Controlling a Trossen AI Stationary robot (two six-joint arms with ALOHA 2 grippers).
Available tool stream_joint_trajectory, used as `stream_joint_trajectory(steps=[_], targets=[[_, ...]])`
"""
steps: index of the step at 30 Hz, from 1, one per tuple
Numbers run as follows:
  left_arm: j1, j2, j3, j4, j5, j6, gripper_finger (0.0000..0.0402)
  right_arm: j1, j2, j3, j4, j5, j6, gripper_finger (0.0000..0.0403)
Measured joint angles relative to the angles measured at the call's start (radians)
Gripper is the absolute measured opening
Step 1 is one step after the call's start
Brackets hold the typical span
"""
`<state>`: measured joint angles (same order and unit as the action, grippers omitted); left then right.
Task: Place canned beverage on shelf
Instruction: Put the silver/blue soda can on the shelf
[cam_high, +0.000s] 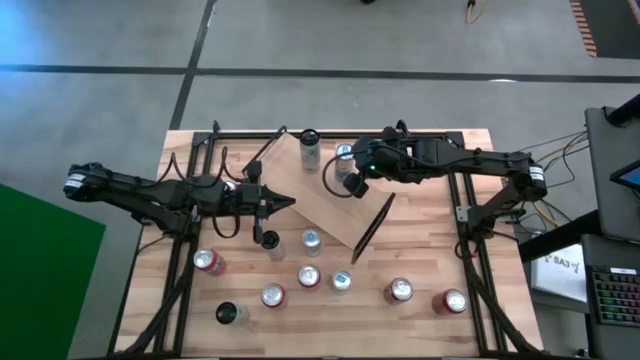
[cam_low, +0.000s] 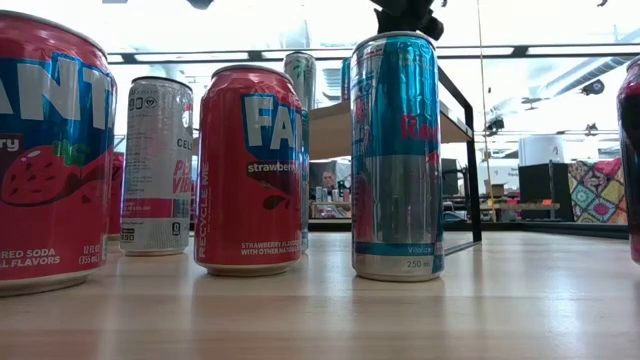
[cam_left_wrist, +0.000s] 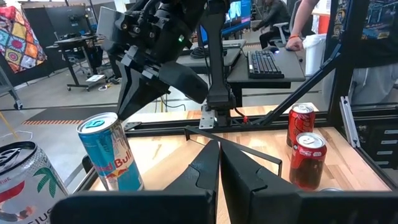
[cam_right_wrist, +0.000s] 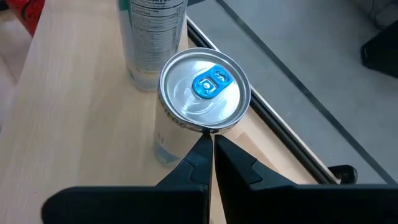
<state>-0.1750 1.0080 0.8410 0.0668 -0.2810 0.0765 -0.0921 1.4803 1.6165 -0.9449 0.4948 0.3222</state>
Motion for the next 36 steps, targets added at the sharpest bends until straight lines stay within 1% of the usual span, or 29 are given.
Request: stream_joint_trajectory(steps=[17,20,26,32,33,36], targets=[[0.000,0.000,0.000,-0.003,0.000,-0.007,0.0000,0.000,-0.034,-0.001,-0.048,-0.005,0.019,0.0009],[0.000,0.000,0.000,-0.004,0.001,-0.009,0.0000,0.014,-0.034,-0.001,-0.047,-0.005,0.020,0.0009],[-0.002,0.000,0.000,-0.035,0.003,-0.053,0.0000,0.084,-0.038,-0.001,-0.046,-0.005,0.035,0.0009],[-0.041,0.000,0.000,-0.074,0.004,-0.121,0.0000,0.208,-0.039,-0.001,-0.046,0.004,0.057,0.0009],[-0.052,0.000,0.000,-0.077,0.004,-0.127,0.0000,0.227,-0.039,-0.003,-0.045,0.024,0.063,0.0009],[-0.087,0.000,0.000,-0.075,0.004,-0.142,0.0000,0.265,-0.039,-0.016,-0.070,0.136,0.072,0.0009]])
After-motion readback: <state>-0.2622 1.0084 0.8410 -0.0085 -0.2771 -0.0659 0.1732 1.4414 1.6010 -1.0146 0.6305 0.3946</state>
